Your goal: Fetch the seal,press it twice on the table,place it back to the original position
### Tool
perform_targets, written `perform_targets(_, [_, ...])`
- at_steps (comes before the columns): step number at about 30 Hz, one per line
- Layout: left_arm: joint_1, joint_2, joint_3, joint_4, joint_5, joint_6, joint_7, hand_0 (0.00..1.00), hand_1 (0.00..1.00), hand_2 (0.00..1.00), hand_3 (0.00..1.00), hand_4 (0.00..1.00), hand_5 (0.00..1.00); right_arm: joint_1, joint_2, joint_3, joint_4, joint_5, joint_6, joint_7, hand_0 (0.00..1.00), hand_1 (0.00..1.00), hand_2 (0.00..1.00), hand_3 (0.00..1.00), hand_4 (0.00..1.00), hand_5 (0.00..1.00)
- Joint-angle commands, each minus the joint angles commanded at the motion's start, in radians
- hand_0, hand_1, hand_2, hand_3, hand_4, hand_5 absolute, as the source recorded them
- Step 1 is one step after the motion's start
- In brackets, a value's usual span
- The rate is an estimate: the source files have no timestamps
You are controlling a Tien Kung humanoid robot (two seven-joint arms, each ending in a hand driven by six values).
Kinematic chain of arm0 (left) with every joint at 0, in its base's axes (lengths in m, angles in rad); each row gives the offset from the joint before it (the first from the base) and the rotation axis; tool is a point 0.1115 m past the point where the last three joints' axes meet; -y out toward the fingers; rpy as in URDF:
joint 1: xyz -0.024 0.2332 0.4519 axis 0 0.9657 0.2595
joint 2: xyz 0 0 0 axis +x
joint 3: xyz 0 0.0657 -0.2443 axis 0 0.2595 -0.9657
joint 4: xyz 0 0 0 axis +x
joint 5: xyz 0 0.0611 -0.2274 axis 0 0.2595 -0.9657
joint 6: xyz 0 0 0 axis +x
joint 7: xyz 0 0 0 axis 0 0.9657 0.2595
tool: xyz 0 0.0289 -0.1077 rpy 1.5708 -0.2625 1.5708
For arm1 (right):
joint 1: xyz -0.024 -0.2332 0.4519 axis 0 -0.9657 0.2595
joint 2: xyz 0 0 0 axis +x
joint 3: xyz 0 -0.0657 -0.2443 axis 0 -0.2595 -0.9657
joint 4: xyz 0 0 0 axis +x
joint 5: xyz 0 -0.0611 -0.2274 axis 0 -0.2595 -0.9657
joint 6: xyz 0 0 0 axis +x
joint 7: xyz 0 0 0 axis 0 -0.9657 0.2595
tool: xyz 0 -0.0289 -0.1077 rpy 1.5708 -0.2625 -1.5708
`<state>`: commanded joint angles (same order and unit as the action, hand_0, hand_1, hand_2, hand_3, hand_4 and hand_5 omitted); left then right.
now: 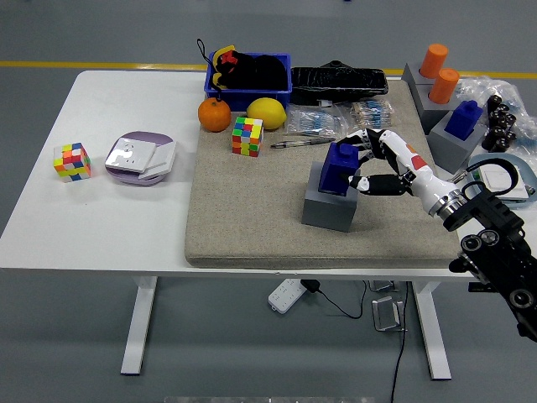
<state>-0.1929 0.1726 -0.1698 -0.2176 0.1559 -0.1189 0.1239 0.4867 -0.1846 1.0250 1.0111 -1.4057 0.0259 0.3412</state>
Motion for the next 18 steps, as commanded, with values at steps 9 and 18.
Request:
perform_targets(9, [-0.002, 0.0, 0.002, 0.0, 0.0, 0.0, 0.0, 0.817, 0.817, 0.788, 0.837, 0.804, 0.421, 0.003, 0.006, 0.0, -0.022, -0.005, -0.002, 0.002, 0.462, 0.36, 0.362, 0.383, 0.601, 0.002])
perform_targets(18, [-0.001, -0.001, 0.002, 0.0, 0.0, 0.0, 0.0, 0.817, 0.816, 0.788, 0.837, 0.803, 0.423, 0.004, 0.011, -0.004, -0.03, -0.007, -0.002, 0.002, 0.461, 0.36, 0.363, 0.384, 0.603, 0.002])
